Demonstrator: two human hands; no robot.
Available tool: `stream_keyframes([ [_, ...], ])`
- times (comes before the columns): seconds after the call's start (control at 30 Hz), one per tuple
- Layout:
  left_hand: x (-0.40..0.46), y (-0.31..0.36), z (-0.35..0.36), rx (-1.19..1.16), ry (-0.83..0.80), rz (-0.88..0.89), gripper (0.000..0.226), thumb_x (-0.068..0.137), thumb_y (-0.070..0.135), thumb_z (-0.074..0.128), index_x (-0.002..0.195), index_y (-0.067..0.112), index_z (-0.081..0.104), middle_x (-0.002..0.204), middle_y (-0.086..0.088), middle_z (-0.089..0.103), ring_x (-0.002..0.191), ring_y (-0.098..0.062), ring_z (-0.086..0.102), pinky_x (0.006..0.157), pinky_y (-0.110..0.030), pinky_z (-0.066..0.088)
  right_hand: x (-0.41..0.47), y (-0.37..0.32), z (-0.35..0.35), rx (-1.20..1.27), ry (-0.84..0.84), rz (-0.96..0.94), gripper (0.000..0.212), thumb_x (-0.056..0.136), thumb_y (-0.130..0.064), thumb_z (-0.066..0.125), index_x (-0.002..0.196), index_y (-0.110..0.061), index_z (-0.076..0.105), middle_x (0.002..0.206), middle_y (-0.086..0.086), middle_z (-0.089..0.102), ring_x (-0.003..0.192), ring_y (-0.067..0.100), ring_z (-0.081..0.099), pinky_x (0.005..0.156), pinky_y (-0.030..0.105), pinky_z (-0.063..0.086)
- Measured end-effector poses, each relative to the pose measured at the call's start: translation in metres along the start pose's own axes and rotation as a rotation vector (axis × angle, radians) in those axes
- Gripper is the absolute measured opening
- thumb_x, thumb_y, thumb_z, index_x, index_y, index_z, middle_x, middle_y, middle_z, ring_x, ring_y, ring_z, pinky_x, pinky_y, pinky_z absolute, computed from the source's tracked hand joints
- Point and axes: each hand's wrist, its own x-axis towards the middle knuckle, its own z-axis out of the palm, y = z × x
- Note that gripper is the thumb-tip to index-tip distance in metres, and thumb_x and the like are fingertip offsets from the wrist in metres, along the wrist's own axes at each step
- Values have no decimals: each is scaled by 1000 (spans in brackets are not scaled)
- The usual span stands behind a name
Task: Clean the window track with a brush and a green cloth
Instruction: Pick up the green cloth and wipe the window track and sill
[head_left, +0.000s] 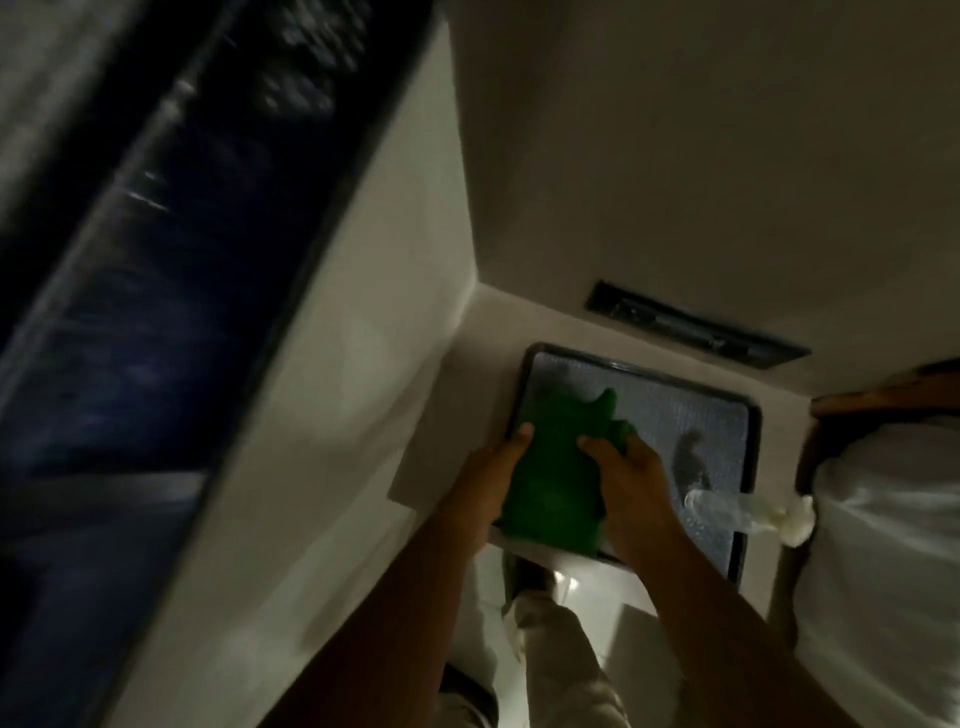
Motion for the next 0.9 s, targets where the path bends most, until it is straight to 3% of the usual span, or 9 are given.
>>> stream_keyframes([
  [0.1,-86,37,-9,-267,-124,49,52,71,52,75,107,14,75,108,-13,74,102,-32,70,97,-52,51,-64,-59,-3,102,-110,-74,17,90,-8,56,102,-6,67,96,20,72,87,38,71,76,52,58],
  [0.23,-204,100,-32,-322,-76,420,6,89,10,67,91,8,72,100,-22,72,91,-35,69,86,-48,56,-143,-143,18,188,-175,-260,23,89,2,51,107,-2,64,102,22,71,86,34,69,78,44,56],
  [0.33,-257,146,-60,-278,37,679,10,91,5,62,92,12,68,97,-20,72,86,-30,68,81,-44,56,-179,-195,53,224,-231,-429,24,86,6,52,97,-9,67,90,14,74,79,30,68,79,44,54],
  [0.43,-286,177,-101,-119,270,893,22,82,22,63,99,8,68,99,-17,74,90,-32,70,83,-48,58,-197,-231,98,192,-272,-521,19,84,4,56,96,-8,66,91,17,73,77,30,67,75,42,55],
  [0.53,-277,179,-143,209,591,906,35,85,22,58,118,11,66,115,-15,69,104,-31,65,91,-42,51,-188,-239,141,-82,-213,-634,24,80,0,63,102,-8,60,105,19,70,79,26,67,72,33,55],
  [0.63,-254,144,-161,590,829,839,36,90,17,49,123,13,65,121,-14,66,109,-33,63,92,-38,50,-171,-226,166,-692,-57,-885,63,77,-15,69,132,-2,41,125,22,54,106,35,58,88,38,51],
  [0.73,-230,105,-166,812,867,848,49,74,22,37,103,10,75,105,-10,75,96,-30,72,74,-37,59,-158,-215,182,-1074,32,-1154,71,85,-35,58,142,-2,35,145,24,39,134,43,37,110,50,37],
  [0.8,-224,95,-163,909,892,833,57,71,24,33,108,6,73,113,-11,73,107,-30,69,87,-38,55,-154,-214,197,-1225,-53,-1172,66,93,-40,44,146,-4,31,156,21,26,145,41,17,117,53,20],
  [0.9,-222,91,-163,930,892,814,54,81,27,37,117,3,69,123,-13,68,118,-30,62,105,-37,32,-140,-211,218,-1425,-151,-1064,68,97,-48,21,152,-8,15,162,14,5,149,34,-3,118,55,3],
])
